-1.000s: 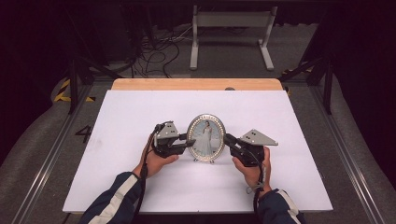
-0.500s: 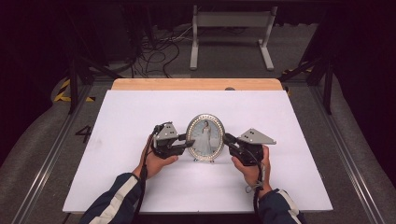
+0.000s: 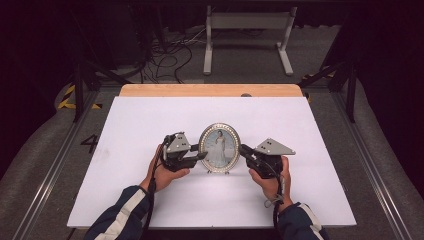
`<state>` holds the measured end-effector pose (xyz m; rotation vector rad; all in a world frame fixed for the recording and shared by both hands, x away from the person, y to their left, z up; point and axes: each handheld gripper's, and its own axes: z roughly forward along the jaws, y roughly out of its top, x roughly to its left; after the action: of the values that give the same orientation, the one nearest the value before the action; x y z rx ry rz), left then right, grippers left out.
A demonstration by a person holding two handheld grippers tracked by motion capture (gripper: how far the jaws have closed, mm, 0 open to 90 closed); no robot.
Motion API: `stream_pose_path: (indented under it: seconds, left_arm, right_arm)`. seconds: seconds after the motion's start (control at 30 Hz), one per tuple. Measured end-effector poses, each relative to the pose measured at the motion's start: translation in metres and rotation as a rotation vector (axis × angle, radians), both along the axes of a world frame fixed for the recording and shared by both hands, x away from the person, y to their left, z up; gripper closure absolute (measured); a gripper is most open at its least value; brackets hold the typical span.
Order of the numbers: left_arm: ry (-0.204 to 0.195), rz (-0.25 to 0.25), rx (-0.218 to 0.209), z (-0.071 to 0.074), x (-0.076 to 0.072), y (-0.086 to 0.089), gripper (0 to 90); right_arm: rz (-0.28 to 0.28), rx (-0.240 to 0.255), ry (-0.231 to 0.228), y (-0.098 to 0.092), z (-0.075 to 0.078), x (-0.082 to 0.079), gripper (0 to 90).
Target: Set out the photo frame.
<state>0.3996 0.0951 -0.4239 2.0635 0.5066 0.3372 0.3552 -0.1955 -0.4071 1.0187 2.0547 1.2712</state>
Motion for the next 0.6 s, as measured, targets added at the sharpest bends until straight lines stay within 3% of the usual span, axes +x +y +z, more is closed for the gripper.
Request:
stream_pose_path:
  seconds: [0.3, 0.6]
  left_arm:
    - [-0.009, 0.004, 0.005, 0.0001, -0.0009, -0.0009, 65.0]
    - [-0.046, 0.013, 0.011, 0.0043, -0.0037, 0.0041, 64.3]
  right_arm:
    - [0.000, -0.033, -0.003, 0.0009, -0.0018, -0.0012, 81.3]
    - [0.009, -0.063, -0.001, -0.0044, -0.0017, -0.0045, 79.2]
